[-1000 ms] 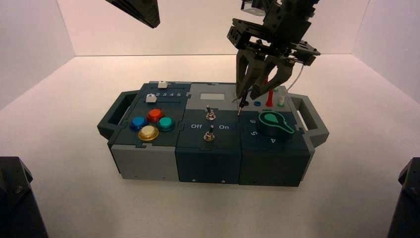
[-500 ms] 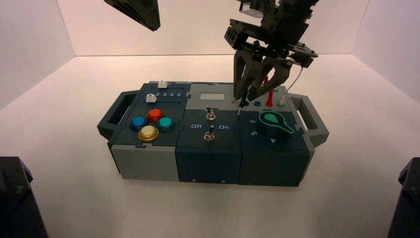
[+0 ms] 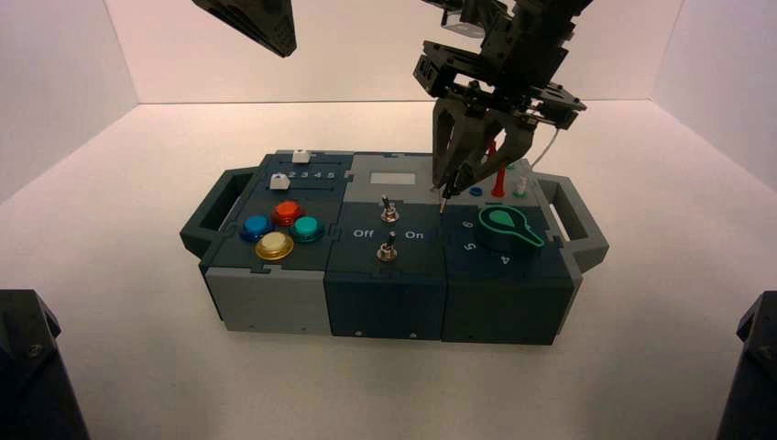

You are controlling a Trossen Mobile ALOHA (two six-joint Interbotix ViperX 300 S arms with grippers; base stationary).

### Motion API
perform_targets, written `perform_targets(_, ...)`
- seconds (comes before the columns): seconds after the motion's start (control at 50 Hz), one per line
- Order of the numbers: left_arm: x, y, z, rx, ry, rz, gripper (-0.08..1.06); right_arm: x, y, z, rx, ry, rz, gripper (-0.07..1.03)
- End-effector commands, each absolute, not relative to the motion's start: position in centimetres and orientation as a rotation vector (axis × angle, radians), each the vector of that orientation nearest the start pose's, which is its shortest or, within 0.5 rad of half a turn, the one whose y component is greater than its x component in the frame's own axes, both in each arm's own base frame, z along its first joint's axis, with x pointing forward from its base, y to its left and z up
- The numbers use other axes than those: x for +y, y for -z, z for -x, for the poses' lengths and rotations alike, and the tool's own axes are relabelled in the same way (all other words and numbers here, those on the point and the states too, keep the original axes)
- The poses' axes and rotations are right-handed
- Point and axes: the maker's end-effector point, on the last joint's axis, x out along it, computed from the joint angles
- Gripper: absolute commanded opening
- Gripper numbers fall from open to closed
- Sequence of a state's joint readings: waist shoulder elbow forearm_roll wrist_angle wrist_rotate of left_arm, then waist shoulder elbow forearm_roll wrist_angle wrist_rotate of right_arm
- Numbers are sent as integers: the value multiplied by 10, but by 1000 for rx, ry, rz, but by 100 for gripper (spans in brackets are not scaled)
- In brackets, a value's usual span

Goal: Insert the black wire.

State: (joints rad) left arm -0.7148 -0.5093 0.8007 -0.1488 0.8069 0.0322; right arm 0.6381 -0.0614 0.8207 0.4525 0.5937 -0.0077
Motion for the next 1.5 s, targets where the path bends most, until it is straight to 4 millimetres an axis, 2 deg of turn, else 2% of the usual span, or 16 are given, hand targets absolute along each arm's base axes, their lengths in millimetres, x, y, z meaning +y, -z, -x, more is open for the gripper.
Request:
perform_targets(0.02, -200, -191, -201, 1044, 711, -267, -3, 220, -63, -222, 1402, -501, -50, 21)
perform_targets(0.18, -200, -191, -201, 1042, 711, -267, -3, 219, -59, -221, 1407, -493, -48, 13)
perform_targets(0.28, -200, -192, -201, 1041, 711, -266, -3, 217, -56, -222, 1404, -486, -49, -3)
perform_targets(0.72, -199, -194, -200, 1034, 712, -266, -3, 211, -72, -227, 1282, -499, -43, -2)
perform_targets(1.5, -198, -196, -200, 1027, 712, -268, -3, 211, -79, -241, 1170, -503, -27, -2)
